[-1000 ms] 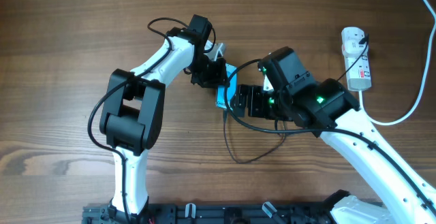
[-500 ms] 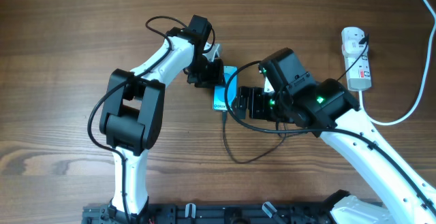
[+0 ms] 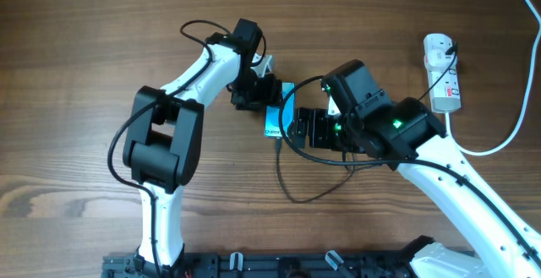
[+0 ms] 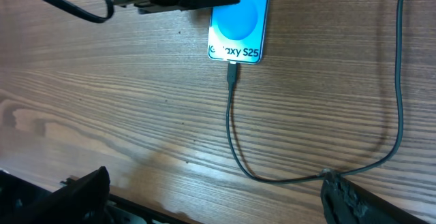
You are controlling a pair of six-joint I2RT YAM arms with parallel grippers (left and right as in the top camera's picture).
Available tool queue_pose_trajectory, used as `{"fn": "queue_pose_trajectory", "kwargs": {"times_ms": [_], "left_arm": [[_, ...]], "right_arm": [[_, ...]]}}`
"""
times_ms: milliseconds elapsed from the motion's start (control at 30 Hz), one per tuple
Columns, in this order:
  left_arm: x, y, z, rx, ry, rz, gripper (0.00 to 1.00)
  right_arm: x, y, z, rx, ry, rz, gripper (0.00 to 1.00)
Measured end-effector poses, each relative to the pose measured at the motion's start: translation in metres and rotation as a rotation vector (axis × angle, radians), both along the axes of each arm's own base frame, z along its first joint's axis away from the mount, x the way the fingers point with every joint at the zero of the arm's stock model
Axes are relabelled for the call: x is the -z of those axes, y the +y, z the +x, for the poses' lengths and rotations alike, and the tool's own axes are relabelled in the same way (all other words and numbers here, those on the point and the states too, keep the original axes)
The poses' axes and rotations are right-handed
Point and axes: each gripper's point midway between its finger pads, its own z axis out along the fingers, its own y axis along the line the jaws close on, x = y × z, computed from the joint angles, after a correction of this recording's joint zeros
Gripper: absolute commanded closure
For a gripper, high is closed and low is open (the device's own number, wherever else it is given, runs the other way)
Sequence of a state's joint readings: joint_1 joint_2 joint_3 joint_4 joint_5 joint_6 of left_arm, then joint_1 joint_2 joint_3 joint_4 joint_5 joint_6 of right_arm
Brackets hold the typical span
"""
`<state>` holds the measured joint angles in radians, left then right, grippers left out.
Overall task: Plug charger to phone and switch on socket
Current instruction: 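Set the phone flat on the table and open the left gripper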
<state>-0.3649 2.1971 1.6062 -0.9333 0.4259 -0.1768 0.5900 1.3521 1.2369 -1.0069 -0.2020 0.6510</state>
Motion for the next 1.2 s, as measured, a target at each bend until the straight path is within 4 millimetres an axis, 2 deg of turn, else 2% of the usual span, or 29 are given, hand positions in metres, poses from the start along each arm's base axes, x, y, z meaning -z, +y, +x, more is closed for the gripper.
{"fn": "queue_pose_trajectory", "kwargs": {"times_ms": [33,133,233,267,300,367,433,567,767,1200], "left_arm": [[-0.002,0.003,-0.001,-0.013,0.018,0.0,0.0],[-0.006,0.018,0.006,-0.045,0.022,0.013,0.0],[-0.006,0.04,0.013,-0.099,0.031,0.032,0.0],[-0.009,0.056,0.017,-0.144,0.025,0.072,0.0],[-0.014,0.061,0.019,-0.158,0.012,0.085,0.0],[-0.034,0.077,0.027,-0.195,-0.049,0.131,0.0],[-0.055,0.084,0.03,-0.208,-0.11,0.155,0.0],[-0.079,0.098,0.036,-0.247,-0.192,0.214,0.0],[-0.08,0.131,0.044,-0.312,-0.252,0.396,0.0],[-0.083,0.157,0.051,-0.339,-0.306,0.54,0.0]], "right_arm": [[0.0,0.0,0.0,0.0,0.0,0.0,0.0],[0.0,0.0,0.0,0.0,0.0,0.0,0.0],[0.0,0.0,0.0,0.0,0.0,0.0,0.01],[0.0,0.0,0.0,0.0,-0.001,0.0,0.0],[0.0,0.0,0.0,0.0,0.0,0.0,0.0],[0.0,0.0,0.0,0.0,-0.001,0.0,0.0],[0.0,0.0,0.0,0.0,-0.001,0.0,0.0],[0.002,0.001,0.002,0.0,0.003,-0.003,0.0],[0.01,0.002,0.003,0.0,0.024,-0.016,0.0],[0.01,0.004,0.006,0.024,0.026,-0.004,0.01]]}}
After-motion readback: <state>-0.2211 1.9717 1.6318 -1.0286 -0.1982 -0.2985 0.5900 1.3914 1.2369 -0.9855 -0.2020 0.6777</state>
